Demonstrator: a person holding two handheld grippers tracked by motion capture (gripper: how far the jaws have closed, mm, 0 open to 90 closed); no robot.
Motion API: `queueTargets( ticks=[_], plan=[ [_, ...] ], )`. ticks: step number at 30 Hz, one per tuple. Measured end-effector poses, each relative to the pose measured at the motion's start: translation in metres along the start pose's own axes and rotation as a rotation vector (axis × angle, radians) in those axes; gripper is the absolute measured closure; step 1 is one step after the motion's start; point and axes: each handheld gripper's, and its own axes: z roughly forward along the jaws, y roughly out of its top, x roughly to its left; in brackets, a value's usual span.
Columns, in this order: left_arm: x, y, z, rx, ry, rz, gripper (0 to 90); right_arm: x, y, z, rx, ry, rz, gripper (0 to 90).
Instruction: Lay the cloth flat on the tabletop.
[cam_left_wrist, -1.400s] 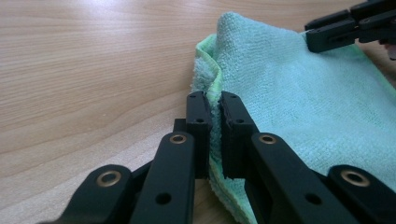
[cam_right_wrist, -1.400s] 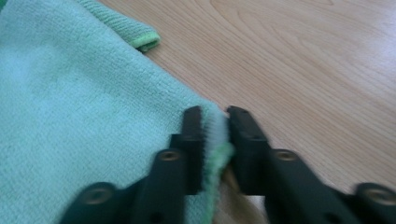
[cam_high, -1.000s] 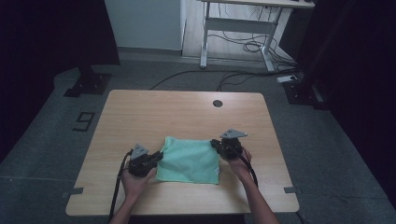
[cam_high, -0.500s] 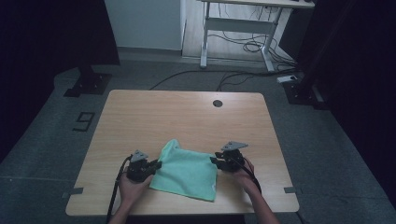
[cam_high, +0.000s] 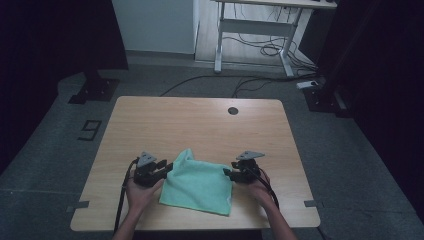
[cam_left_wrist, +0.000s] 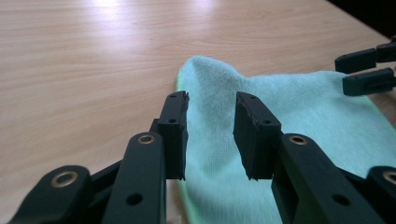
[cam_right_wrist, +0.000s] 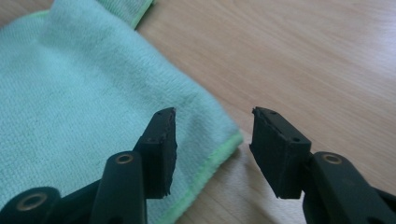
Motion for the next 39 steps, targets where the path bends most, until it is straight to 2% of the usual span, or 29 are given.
queueTargets(
  ticks=[2,6,11,13,15,17,20,22,24,27,29,33,36,39],
  plan=[
    [0.0,0.004,0.014,0.038,-0.009,0.001,65.8,0.003,-0.001,0.002,0.01,0.002,-0.002,53.2],
    [-0.003,0.004,0.039,0.108,0.0,0.007,68.2,0.005,-0.002,0.006,0.029,-0.004,-0.011,58.4],
    [-0.004,-0.002,0.051,0.154,0.006,0.01,70.2,0.003,-0.002,0.009,0.048,-0.001,-0.014,80.0],
    [-0.005,-0.002,0.053,0.161,0.013,0.013,70.7,0.003,0.0,0.009,0.052,0.002,-0.011,84.5],
    [-0.004,-0.003,0.054,0.166,0.026,0.015,70.7,0.001,0.003,0.008,0.058,-0.027,-0.013,85.7],
    [-0.003,-0.003,0.054,0.167,0.038,0.013,70.7,-0.001,0.007,0.006,0.041,-0.049,-0.006,86.1],
    [-0.003,-0.005,0.054,0.159,0.039,0.011,71.7,-0.006,0.012,-0.005,-0.028,-0.082,0.009,86.3],
    [-0.003,-0.006,0.054,0.153,0.043,0.011,72.7,-0.005,0.014,-0.013,-0.081,-0.095,0.006,86.2],
    [-0.002,-0.007,0.053,0.149,0.04,0.005,73.2,-0.004,0.015,-0.019,-0.109,-0.113,-0.006,86.3],
    [-0.003,-0.008,0.052,0.147,0.039,0.006,73.2,-0.004,0.012,-0.024,-0.123,-0.1,-0.002,86.2],
    [-0.003,-0.009,0.051,0.147,0.037,0.005,73.1,-0.005,0.008,-0.023,-0.11,-0.1,0.001,86.1],
    [-0.002,-0.009,0.051,0.146,0.029,0.002,72.5,-0.011,0.003,-0.016,-0.083,-0.082,0.042,85.8],
    [-0.002,-0.009,0.051,0.145,0.029,0.002,72.4,-0.009,0.004,-0.018,-0.12,-0.065,0.04,85.7],
    [-0.003,-0.009,0.051,0.144,0.028,-0.003,71.4,0.004,0.007,-0.023,-0.163,-0.002,0.013,84.4]
  ],
)
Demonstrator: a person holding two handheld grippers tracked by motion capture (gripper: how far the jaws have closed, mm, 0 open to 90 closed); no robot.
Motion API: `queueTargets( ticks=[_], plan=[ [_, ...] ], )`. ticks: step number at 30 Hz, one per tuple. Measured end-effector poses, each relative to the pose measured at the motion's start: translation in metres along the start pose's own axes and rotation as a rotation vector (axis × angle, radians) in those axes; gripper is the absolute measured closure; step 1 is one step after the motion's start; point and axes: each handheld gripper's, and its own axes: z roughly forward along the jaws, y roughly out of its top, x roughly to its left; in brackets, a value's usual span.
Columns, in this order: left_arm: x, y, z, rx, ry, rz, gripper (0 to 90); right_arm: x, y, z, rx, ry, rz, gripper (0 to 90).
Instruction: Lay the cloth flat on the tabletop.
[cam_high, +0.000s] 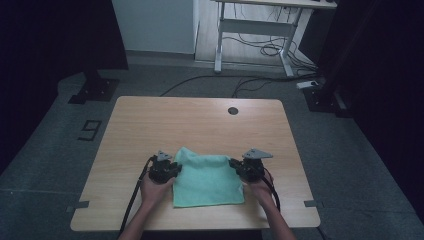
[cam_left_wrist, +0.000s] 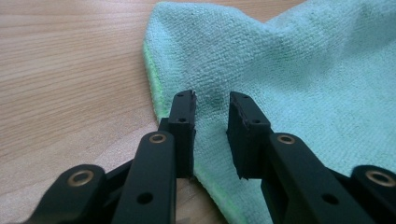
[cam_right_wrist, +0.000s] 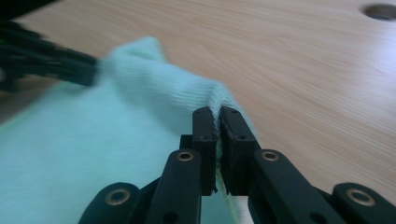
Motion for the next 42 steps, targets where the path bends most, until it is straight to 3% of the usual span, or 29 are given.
queueTargets(
  ticks=[4,8,15,18,21,24,27,29,31,35,38,42],
  plan=[
    [-0.002,0.0,0.0,0.0,0.004,0.004,68.7,0.022,-0.005,0.005,0.024,0.081,-0.034,83.3],
    [-0.002,-0.001,-0.001,0.002,0.004,0.009,68.4,0.041,-0.017,0.015,0.071,0.129,-0.068,83.4],
    [-0.002,-0.002,-0.001,-0.004,0.002,0.004,68.6,0.059,-0.035,0.024,0.15,0.17,-0.106,83.3],
    [-0.002,-0.002,-0.001,-0.004,0.003,0.004,68.6,0.062,-0.038,0.021,0.156,0.181,-0.11,76.8],
    [-0.001,-0.002,-0.001,-0.004,0.002,0.004,68.6,0.061,-0.035,0.014,0.158,0.218,-0.112,61.9],
    [-0.002,-0.002,-0.001,-0.004,0.002,0.007,68.6,0.049,-0.027,-0.002,0.081,0.241,-0.056,58.6],
    [-0.002,-0.002,-0.001,-0.004,0.003,0.009,68.6,0.03,-0.018,-0.014,0.012,0.182,-0.012,55.8],
    [-0.002,-0.002,-0.001,-0.004,0.005,0.011,68.6,0.014,-0.015,-0.017,-0.003,0.133,0.016,57.1],
    [-0.002,-0.002,-0.001,-0.005,0.006,0.011,68.6,0.002,-0.014,-0.015,0.018,0.092,0.024,57.5],
    [-0.002,-0.002,-0.001,-0.005,0.007,0.012,68.7,-0.005,-0.015,-0.004,0.064,0.094,0.029,56.5],
    [-0.002,-0.002,-0.001,-0.005,0.007,0.014,68.6,0.0,-0.017,0.006,0.091,0.123,0.039,55.0],
    [-0.003,-0.003,-0.001,-0.006,0.011,0.018,68.4,0.013,-0.018,0.015,0.118,0.157,0.009,54.8]
  ],
)
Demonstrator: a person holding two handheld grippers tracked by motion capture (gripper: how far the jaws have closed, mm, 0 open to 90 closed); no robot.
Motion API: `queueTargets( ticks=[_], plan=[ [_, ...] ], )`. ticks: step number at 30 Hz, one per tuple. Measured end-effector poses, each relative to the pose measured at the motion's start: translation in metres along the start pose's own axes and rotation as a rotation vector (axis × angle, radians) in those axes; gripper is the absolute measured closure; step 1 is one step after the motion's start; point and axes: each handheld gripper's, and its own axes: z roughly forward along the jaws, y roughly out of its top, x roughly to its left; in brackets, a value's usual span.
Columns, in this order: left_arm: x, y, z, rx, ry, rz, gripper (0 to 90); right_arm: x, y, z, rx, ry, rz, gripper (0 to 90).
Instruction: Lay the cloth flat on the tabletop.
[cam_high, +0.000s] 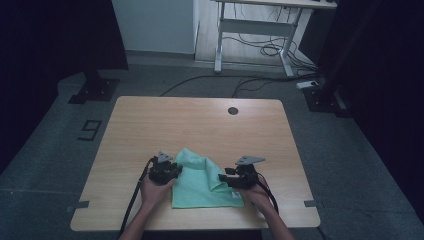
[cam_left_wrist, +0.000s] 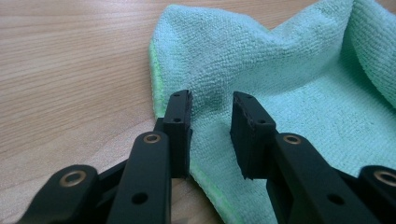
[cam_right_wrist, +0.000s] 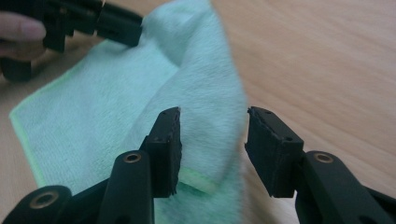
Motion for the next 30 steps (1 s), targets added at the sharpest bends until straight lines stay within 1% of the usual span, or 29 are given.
queueTargets(
  ticks=[2,3,5,7,8,10,13,15,17,20,22,25,26,27,28,29,30],
  plan=[
    [0.0,0.0,0.0,-0.002,0.0,0.001,68.4,0.006,0.0,0.007,0.032,-0.006,-0.023,56.6],
    [0.0,-0.001,0.0,-0.003,-0.001,0.002,68.4,0.007,0.0,0.009,0.041,-0.012,-0.034,59.1],
    [0.0,-0.002,0.0,-0.009,-0.003,-0.002,68.4,0.01,0.001,0.013,0.056,-0.025,-0.054,67.2],
    [0.001,-0.002,-0.001,-0.01,-0.006,-0.008,68.4,0.009,0.002,0.014,0.057,-0.043,-0.045,75.9],
    [0.002,-0.002,-0.001,-0.01,-0.009,-0.008,68.5,0.008,0.002,0.014,0.055,-0.04,-0.039,79.9],
    [0.002,-0.003,-0.002,-0.01,-0.01,-0.008,68.6,0.007,0.004,0.012,0.052,-0.049,-0.04,84.6],
    [0.002,-0.003,-0.003,-0.008,-0.009,-0.004,68.7,0.008,0.006,0.006,0.036,-0.079,-0.052,86.0],
    [0.003,-0.004,-0.003,-0.01,-0.011,-0.008,68.7,0.009,0.01,-0.001,0.01,-0.104,-0.067,86.1],
    [0.003,-0.004,-0.003,-0.01,-0.012,-0.009,68.8,0.01,0.016,-0.01,-0.024,-0.119,-0.071,86.2],
    [0.003,-0.004,-0.003,-0.009,-0.011,-0.008,68.7,0.007,0.027,-0.023,-0.065,-0.142,-0.081,86.2],
    [0.003,-0.004,-0.003,-0.01,-0.012,-0.009,68.7,0.003,0.034,-0.029,-0.079,-0.163,-0.077,86.2],
    [0.003,-0.004,-0.003,-0.01,-0.013,-0.011,68.6,-0.002,0.045,-0.034,-0.097,-0.199,-0.095,86.2],
    [0.004,-0.004,-0.003,-0.01,-0.015,-0.011,68.6,-0.002,0.046,-0.033,-0.098,-0.209,-0.111,86.1],
    [0.004,-0.004,-0.004,-0.011,-0.017,-0.012,68.5,-0.002,0.047,-0.031,-0.098,-0.219,-0.136,85.7],
    [0.004,-0.004,-0.004,-0.01,-0.016,-0.01,68.4,-0.003,0.045,-0.027,-0.094,-0.21,-0.141,84.9],
    [0.004,-0.005,-0.005,-0.01,-0.016,-0.01,68.2,-0.005,0.042,-0.023,-0.07,-0.183,-0.131,83.2],
    [0.004,-0.006,-0.006,-0.01,-0.016,-0.006,68.1,-0.006,0.039,-0.017,-0.025,-0.164,-0.117,82.3]
  ],
)
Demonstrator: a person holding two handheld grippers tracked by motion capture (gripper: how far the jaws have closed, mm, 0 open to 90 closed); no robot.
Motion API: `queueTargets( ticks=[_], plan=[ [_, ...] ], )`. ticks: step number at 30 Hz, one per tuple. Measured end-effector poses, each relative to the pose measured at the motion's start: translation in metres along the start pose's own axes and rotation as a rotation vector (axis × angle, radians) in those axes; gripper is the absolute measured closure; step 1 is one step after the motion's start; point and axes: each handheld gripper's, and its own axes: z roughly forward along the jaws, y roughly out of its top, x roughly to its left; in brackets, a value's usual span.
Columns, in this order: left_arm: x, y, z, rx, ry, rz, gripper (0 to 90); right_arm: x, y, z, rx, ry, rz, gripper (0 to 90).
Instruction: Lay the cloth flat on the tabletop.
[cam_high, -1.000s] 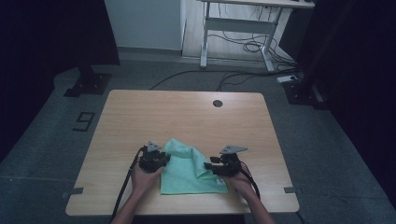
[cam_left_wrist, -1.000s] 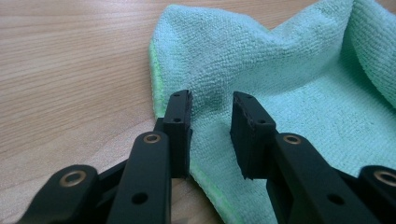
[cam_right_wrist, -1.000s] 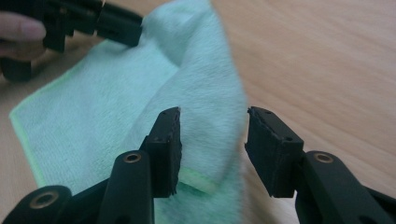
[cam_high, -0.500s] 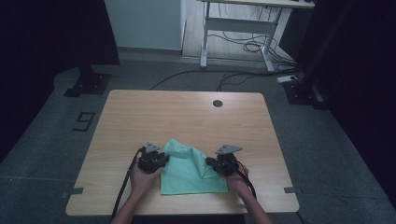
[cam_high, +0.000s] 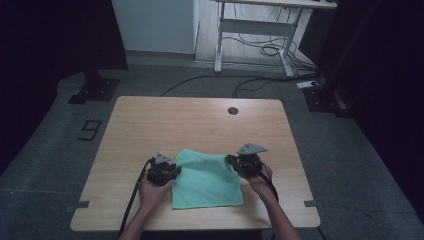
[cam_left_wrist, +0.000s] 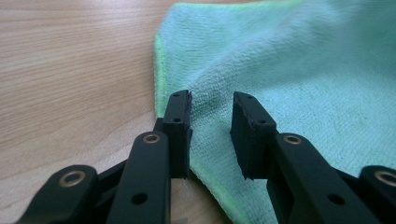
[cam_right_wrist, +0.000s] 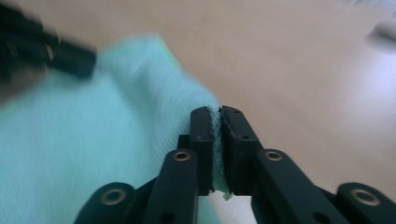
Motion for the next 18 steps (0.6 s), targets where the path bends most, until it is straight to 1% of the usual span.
queueTargets(
  ticks=[1,2,4,6,8,9,10,12,15,17,18],
  plan=[
    [0.0,-0.001,-0.001,0.001,-0.001,0.002,68.0,0.001,-0.005,0.005,0.038,-0.007,-0.006,82.2],
    [0.0,-0.002,-0.002,0.001,-0.004,0.002,68.0,0.001,-0.011,0.009,0.065,0.001,-0.004,82.2],
    [0.001,-0.003,-0.004,0.001,-0.007,0.002,67.8,0.002,-0.024,0.014,0.097,0.026,0.009,81.5],
    [0.001,-0.004,-0.004,0.001,-0.008,0.003,67.7,0.003,-0.031,0.015,0.114,0.044,0.012,80.1],
    [0.001,-0.004,-0.004,0.0,-0.007,0.004,67.2,0.005,-0.036,0.015,0.12,0.067,0.012,77.1],
    [0.001,-0.004,-0.004,0.0,-0.006,0.005,67.0,0.006,-0.037,0.014,0.129,0.091,0.011,74.3],
    [0.0,-0.004,-0.005,0.001,-0.006,0.005,66.9,0.008,-0.038,0.013,0.13,0.113,0.011,73.6],
    [0.0,-0.004,-0.005,0.0,-0.007,0.004,66.6,0.013,-0.04,0.012,0.12,0.136,0.002,73.1],
    [0.001,-0.005,-0.006,0.0,-0.008,0.0,66.4,0.02,-0.041,0.011,0.123,0.156,-0.027,66.8],
    [0.001,-0.005,-0.006,0.0,-0.007,0.003,66.4,0.019,-0.039,0.01,0.111,0.159,-0.016,62.5],
    [0.001,-0.006,-0.006,0.0,-0.009,0.002,66.4,0.017,-0.038,0.008,0.091,0.158,0.004,61.0]
  ],
)
